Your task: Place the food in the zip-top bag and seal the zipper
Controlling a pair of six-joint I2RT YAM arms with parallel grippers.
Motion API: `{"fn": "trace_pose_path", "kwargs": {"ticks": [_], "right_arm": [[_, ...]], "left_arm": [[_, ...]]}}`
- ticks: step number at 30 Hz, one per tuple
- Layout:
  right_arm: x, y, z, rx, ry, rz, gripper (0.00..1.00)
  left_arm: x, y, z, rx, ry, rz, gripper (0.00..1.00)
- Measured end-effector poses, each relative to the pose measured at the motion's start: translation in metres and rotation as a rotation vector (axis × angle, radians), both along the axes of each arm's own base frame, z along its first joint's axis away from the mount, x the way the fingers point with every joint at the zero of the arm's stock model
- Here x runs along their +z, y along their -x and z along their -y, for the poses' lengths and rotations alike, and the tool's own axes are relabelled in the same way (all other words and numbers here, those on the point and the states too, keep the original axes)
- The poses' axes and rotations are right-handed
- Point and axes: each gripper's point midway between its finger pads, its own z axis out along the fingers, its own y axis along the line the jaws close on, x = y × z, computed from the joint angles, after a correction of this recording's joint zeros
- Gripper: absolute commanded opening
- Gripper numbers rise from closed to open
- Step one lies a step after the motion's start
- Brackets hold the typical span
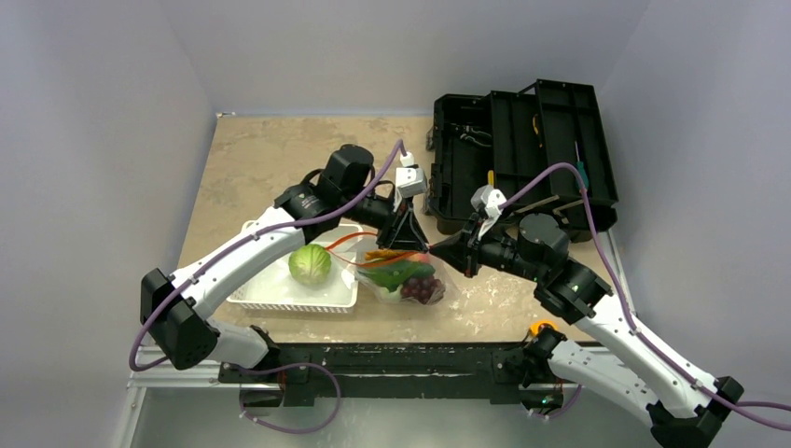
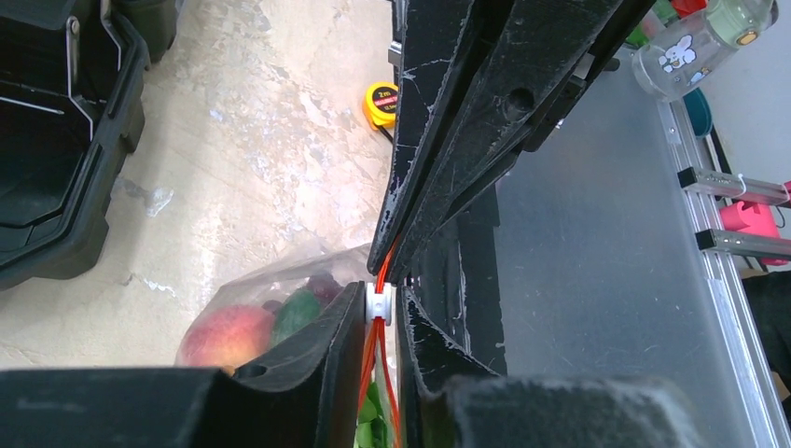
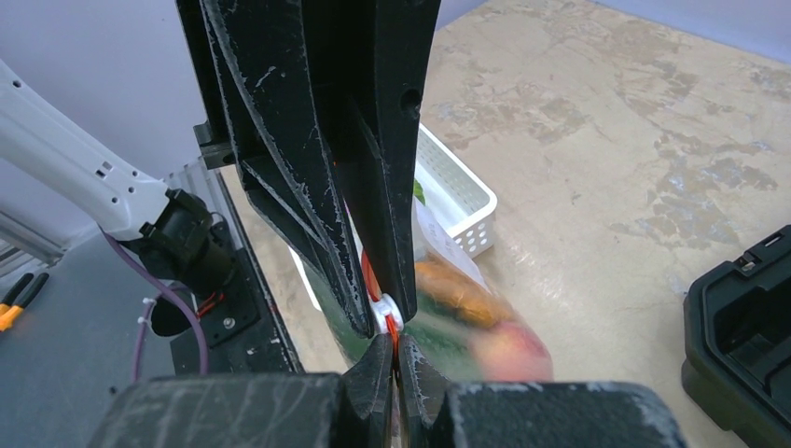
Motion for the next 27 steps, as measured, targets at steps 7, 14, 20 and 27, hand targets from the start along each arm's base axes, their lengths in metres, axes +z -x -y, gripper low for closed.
{"fn": "trace_pose_path", "kwargs": {"ticks": [7, 14, 20, 27], "right_arm": [[0.002, 0.000, 0.001, -0.009, -0.011, -0.001, 0.00], [-0.001, -0.008, 0.010, -0.109, -0.074, 0.004, 0.00], [-0.006, -0.022, 0.020, -0.229, -0.139, 0.003, 0.00], [-0.001, -0.028, 0.039, -0.342, -0.180, 0.015, 0.00]], "left_arm": [[0.001, -0.001, 0.000, 0.000, -0.001, 0.015, 0.00], [-0.002, -0.009, 0.001, 0.035, -0.023, 0.062, 0.00], [-0.008, -0.015, -0.001, 0.083, -0.080, 0.091, 0.00], [-0.012, -0.015, 0.001, 0.101, -0.122, 0.139, 0.00]]}}
